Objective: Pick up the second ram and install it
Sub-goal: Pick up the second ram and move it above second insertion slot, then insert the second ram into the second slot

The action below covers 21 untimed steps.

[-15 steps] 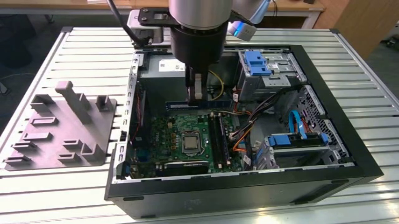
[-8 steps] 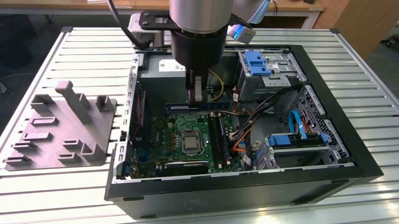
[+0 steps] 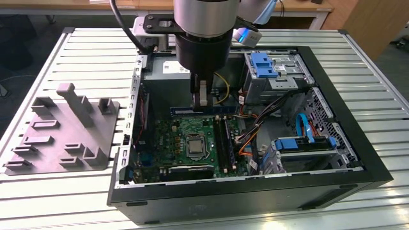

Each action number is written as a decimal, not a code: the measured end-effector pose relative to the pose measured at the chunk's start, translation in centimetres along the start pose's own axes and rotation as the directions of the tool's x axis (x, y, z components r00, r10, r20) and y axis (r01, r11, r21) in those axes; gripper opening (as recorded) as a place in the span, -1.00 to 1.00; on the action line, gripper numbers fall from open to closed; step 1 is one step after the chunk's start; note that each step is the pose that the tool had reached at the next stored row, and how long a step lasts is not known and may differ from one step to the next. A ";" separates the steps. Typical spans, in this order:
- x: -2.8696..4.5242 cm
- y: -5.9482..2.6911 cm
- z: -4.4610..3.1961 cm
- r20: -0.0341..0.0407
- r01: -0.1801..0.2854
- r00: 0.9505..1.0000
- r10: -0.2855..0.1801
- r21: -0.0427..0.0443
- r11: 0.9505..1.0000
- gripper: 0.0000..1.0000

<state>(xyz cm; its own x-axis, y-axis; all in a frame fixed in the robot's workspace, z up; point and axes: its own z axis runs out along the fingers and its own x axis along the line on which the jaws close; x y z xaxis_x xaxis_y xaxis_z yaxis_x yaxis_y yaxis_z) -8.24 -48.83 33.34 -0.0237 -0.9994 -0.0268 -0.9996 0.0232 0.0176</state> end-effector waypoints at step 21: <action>0.00 0.00 0.19 0.000 0.021 1.000 -0.021 0.000 1.000 -0.77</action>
<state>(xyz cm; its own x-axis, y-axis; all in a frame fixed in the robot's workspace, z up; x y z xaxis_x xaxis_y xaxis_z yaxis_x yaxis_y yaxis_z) -8.25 -48.83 33.15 -0.0022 -0.9996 -0.0271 -0.9999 0.0018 0.0171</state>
